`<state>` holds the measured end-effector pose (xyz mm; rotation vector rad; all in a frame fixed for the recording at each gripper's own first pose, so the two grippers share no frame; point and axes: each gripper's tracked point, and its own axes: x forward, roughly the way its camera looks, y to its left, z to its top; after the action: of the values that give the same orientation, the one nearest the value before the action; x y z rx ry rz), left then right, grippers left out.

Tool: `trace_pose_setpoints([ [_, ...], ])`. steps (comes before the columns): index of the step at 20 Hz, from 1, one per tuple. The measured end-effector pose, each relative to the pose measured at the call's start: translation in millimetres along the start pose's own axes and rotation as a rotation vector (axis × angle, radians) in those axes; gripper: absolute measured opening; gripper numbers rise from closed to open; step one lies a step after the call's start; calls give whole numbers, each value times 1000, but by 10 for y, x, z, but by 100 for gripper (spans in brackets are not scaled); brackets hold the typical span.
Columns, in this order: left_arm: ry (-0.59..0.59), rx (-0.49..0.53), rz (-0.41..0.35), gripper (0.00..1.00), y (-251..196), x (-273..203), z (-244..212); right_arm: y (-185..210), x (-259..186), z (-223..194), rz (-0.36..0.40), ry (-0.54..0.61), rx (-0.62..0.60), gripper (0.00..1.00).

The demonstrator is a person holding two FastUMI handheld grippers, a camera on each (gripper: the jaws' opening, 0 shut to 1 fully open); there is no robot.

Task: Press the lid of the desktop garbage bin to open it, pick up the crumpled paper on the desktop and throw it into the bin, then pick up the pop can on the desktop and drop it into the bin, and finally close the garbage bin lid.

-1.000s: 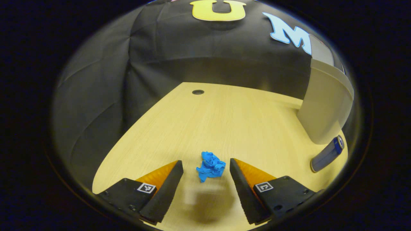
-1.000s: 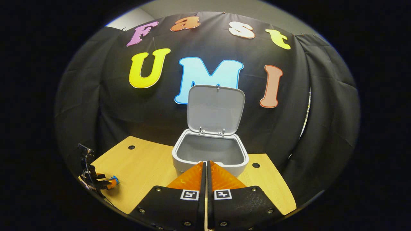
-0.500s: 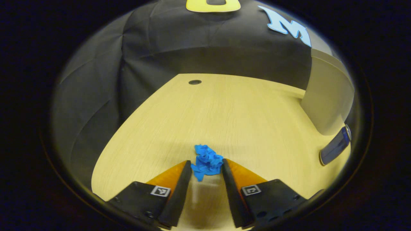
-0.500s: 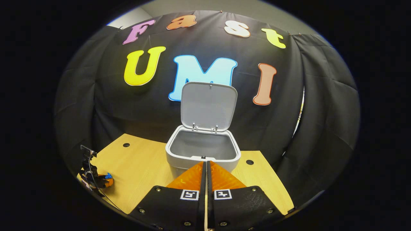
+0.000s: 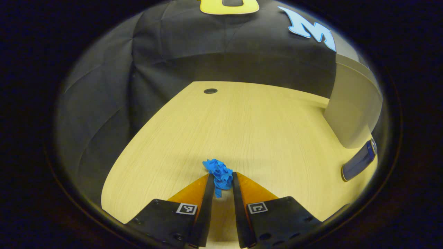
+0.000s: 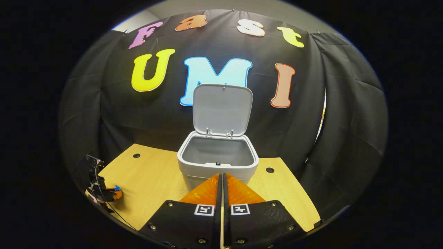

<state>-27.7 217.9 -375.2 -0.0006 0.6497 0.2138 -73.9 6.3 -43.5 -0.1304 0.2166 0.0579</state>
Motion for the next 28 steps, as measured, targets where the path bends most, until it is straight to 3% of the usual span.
trace_pose_setpoints([
  [4, -55, 13, -12, 39, -242, -156, 473, -48, 16, -16, -6, 1, 7, 3],
  [5, -73, 22, -14, 37, -151, -127, 371, -62, 19, -22, -7, 1, 6, 3],
  [9, -153, 74, -35, 41, -482, -330, 933, -102, 33, -32, -8, 0, 15, 3],
  [15, -290, 129, -88, 36, -980, -624, 1712, -205, 48, -101, -24, 5, 42, 3],
  [26, -554, 223, -325, 41, -2536, -1485, 3001, -497, -99, -263, -96, 0, 99, 3],
  [27, -570, 231, -355, 36, -2699, -1553, 3077, -537, -115, -284, -107, 1, 107, 3],
  [28, -583, 239, -380, 40, -2849, -1624, 3119, -575, -129, -297, -118, 3, 116, 3],
])
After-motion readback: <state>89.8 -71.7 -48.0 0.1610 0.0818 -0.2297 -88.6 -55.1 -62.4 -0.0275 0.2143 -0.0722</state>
